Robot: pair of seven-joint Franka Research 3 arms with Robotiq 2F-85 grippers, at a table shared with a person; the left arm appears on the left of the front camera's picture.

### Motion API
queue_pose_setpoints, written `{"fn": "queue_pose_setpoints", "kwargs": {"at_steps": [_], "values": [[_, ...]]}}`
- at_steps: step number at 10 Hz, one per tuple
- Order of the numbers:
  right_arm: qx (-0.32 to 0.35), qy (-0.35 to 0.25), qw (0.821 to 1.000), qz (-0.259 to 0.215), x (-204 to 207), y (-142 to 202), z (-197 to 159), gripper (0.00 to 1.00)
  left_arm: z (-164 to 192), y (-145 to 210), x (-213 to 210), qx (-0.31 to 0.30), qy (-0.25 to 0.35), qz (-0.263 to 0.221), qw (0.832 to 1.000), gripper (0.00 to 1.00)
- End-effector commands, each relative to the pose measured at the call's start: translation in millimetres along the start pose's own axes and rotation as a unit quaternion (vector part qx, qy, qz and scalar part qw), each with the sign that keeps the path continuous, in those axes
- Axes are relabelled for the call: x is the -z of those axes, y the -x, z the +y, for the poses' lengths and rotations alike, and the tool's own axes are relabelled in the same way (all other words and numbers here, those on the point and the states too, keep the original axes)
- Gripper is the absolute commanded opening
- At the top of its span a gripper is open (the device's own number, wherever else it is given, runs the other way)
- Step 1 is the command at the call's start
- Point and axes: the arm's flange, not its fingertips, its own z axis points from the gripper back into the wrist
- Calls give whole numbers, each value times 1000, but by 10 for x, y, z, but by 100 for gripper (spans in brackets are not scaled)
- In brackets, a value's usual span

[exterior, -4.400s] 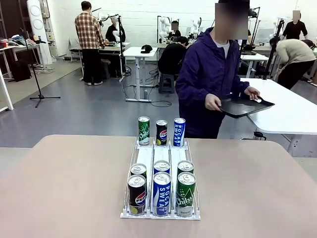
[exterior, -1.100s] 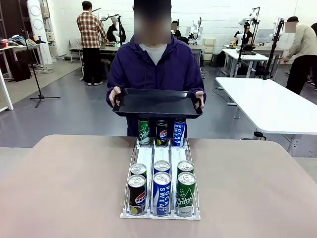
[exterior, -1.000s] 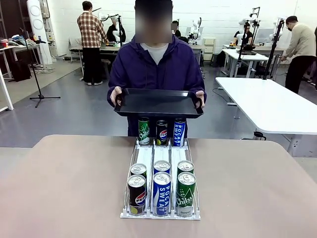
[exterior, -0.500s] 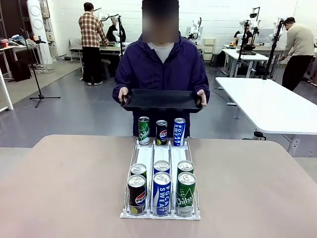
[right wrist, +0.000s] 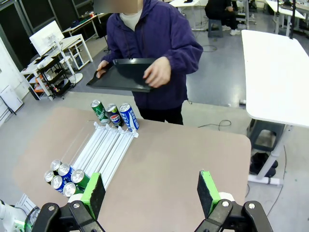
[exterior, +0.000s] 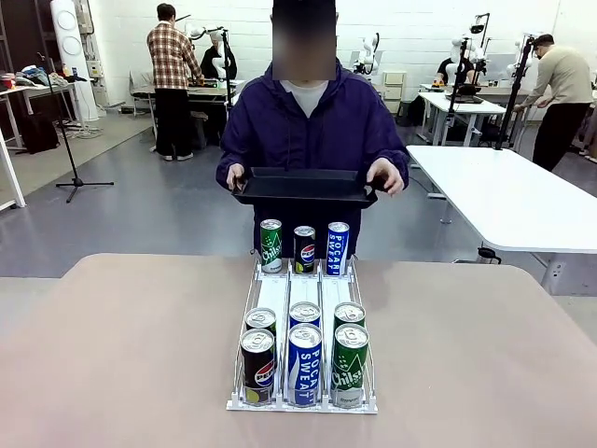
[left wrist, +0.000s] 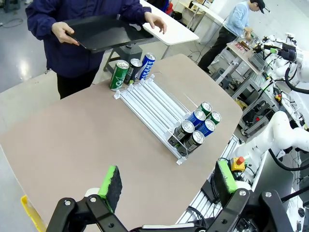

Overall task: Retrieve and hand over the desired beverage to the person.
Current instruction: Pick up a can of the same type that the person held from the Automatic Can Dispenser.

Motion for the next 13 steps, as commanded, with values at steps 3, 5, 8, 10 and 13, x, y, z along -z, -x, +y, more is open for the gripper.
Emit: {"fn": "queue_pose_setpoints", "kwargs": {"at_steps": [3, 5, 8, 10, 13], "values": [[0, -4, 1000, -1, 15, -2, 4, 100, 14, -16, -14, 11, 5, -9, 1000, 100], [0, -4, 1000, -1, 15, -2, 4, 100, 14, -16, -14, 11, 5, -9, 1000, 100], [0, -4, 1000, -1, 15, -2, 4, 100, 14, -16, -14, 11, 5, -9, 1000, 100], [0, -4, 1000, -1, 15, -2, 4, 100, 14, -16, -14, 11, 5, -9, 1000, 100], [0, -4, 1000, -1, 15, -2, 4, 100, 14, -16, -14, 11, 5, -9, 1000, 100]]}}
